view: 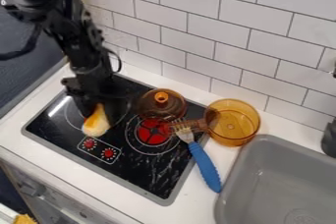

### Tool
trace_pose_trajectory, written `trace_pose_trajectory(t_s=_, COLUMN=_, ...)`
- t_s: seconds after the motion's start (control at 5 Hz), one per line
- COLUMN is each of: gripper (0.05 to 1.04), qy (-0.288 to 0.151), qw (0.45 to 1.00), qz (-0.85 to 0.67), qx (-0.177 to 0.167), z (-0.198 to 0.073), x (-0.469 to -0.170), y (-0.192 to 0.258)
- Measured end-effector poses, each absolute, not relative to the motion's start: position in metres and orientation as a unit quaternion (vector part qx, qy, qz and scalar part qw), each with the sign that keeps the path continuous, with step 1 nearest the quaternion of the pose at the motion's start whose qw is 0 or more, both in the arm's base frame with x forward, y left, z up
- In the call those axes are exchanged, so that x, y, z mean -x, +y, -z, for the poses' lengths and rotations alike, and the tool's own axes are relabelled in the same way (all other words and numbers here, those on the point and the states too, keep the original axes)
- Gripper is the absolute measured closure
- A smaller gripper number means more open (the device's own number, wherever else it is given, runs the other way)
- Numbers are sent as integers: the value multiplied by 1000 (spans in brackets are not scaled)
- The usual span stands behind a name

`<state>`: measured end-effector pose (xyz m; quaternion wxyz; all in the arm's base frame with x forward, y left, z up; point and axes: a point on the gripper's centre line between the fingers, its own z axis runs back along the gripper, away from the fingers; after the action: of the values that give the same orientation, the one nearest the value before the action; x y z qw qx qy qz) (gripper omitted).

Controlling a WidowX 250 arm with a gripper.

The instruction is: Move bread to the left burner

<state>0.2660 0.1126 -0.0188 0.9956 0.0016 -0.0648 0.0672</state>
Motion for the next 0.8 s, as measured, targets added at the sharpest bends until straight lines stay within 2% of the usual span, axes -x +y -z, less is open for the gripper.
trace_pose_trajectory(t_s=0.6, gripper=465, qy=-40, qw=998, qz=-50, qx=1, z=45, x=-270, y=136)
trace_pose_trajectory(t_s=0.8, gripper=396, qy=-36, qw=999, qz=-37, qx=0, z=46, x=-270, y=137)
